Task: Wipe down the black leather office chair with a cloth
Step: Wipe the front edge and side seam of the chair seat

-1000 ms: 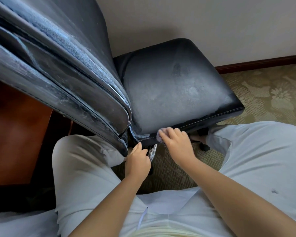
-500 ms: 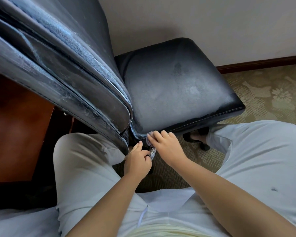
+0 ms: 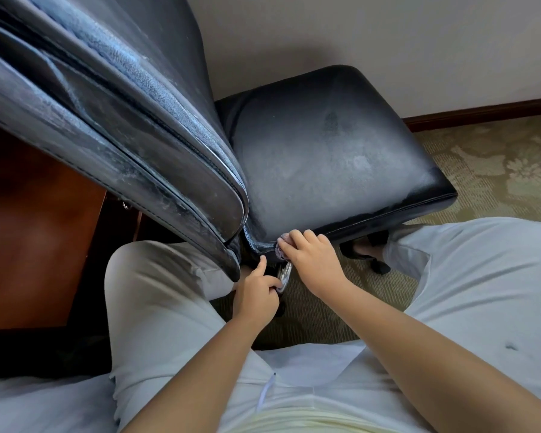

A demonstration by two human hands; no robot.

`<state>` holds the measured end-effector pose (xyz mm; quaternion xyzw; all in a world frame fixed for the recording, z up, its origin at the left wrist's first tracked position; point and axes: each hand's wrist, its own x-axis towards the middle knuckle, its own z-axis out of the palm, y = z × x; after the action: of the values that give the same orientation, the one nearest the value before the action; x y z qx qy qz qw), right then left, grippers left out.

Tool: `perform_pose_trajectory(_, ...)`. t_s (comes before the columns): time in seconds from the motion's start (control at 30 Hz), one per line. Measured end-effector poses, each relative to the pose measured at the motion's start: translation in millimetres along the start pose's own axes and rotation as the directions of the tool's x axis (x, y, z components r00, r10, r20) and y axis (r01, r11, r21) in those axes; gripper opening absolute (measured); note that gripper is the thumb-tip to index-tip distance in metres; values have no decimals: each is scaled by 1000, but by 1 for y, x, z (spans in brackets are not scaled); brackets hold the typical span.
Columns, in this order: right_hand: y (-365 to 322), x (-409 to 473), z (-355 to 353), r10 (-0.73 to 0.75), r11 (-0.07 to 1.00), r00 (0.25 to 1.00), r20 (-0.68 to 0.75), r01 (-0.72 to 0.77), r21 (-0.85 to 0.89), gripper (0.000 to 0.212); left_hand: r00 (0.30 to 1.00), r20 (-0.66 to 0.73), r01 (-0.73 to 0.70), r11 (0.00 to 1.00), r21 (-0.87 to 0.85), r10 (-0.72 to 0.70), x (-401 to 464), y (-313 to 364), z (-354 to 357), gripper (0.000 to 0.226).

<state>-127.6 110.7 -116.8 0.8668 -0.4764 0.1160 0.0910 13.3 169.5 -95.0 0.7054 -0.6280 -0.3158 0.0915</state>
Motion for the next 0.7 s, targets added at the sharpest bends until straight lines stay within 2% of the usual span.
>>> perform_pose_trajectory(0.13, 10, -12, 1, 82, 997, 997, 1, -82, 1, 62, 999, -8, -35, 999, 6, 35, 2, -4, 6, 33)
perform_pose_trajectory(0.23, 8, -12, 1, 109, 994, 994, -3, -109, 21, 59, 991, 123, -54, 997, 47, 47, 0, -7, 14, 43)
perform_pose_trajectory(0.37, -4, 11, -3, 25, 997, 1000, -14, -24, 73, 48, 959, 283, -58, 994, 95, 29, -1, -8, 19, 49)
perform_pose_trajectory(0.57, 0, -5, 2, -52, 995, 997, 63, 46, 84, 57, 956, 291, -91, 982, 165, 39, -3, -9, 19, 58)
perform_pose_trajectory(0.7, 4, -7, -4, 27, 996, 1000, 13, -28, 79, 42, 979, 203, -30, 984, 176, -6, -6, -1, 17, 57)
